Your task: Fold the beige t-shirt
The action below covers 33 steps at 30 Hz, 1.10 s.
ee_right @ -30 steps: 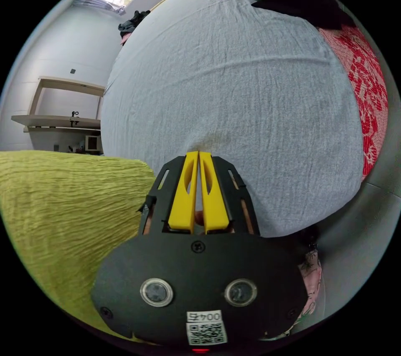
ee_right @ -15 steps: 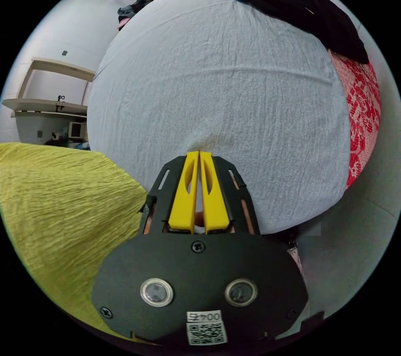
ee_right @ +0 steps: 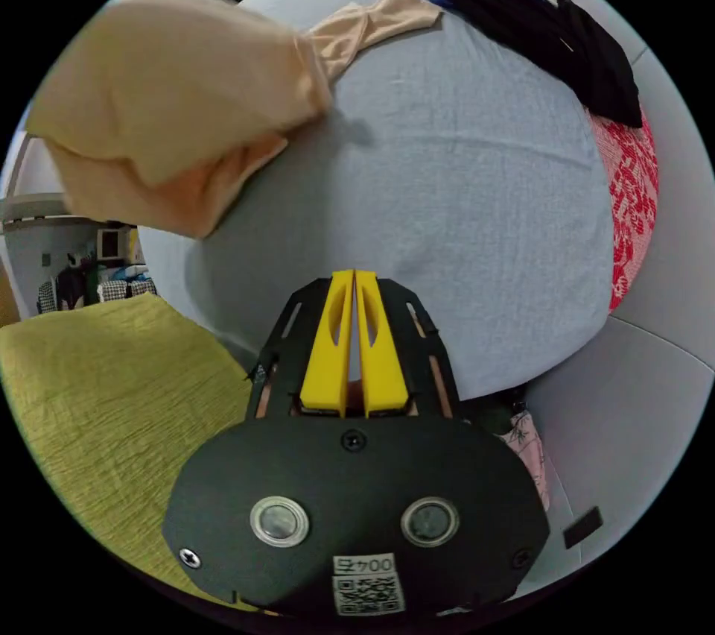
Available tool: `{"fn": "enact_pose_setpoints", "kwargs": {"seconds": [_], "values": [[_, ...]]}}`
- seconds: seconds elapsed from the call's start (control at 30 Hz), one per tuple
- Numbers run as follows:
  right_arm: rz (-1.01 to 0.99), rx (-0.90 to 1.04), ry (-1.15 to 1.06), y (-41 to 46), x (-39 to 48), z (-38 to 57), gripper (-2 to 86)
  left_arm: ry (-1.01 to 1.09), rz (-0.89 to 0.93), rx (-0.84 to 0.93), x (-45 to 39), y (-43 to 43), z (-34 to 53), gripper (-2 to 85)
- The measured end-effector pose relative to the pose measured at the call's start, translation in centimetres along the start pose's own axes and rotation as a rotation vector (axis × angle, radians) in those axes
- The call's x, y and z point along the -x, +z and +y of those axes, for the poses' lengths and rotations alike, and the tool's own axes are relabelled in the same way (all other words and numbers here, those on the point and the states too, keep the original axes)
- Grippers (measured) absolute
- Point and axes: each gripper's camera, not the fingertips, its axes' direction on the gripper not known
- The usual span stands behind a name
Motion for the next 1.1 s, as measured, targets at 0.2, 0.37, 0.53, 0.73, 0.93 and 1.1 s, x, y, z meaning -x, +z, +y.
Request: {"fn": "enact_pose_setpoints", "kwargs": {"seconds": [0.2, 0.37, 0.53, 0.73, 0.93, 1.1], "values": [[0.024, 0.139, -0.036, 4.7, 6.7, -2.0, -0.8, -0.229, -0.179, 0.155, 7.3, 3.4, 12.2, 3.3], [0.048, 0.24, -0.058, 8.4, 10.0, -3.8, -0.8, -0.264, -0.2, 0.102, 6.4, 0.9, 16.9, 2.8], [0.082, 0.241, -0.139, 10.0, 12.4, -4.3, -0.8, -0.322, -0.19, 0.112, 5.1, 0.2, 21.8, 2.8], [0.143, 0.282, -0.115, 12.0, 15.3, -5.4, -0.8, -0.415, -0.163, 0.089, 3.3, 0.2, 26.3, 3.1], [0.252, 0.278, -0.122, 13.8, 18.9, -5.4, -0.7, -0.366, -0.233, 0.135, 0.4, 0.7, 26.0, 4.0], [0.182, 0.261, -0.076, 14.3, 18.9, -5.2, -0.7, 0.127, -0.552, 0.178, -6.0, 1.2, 20.3, 8.4]]}}
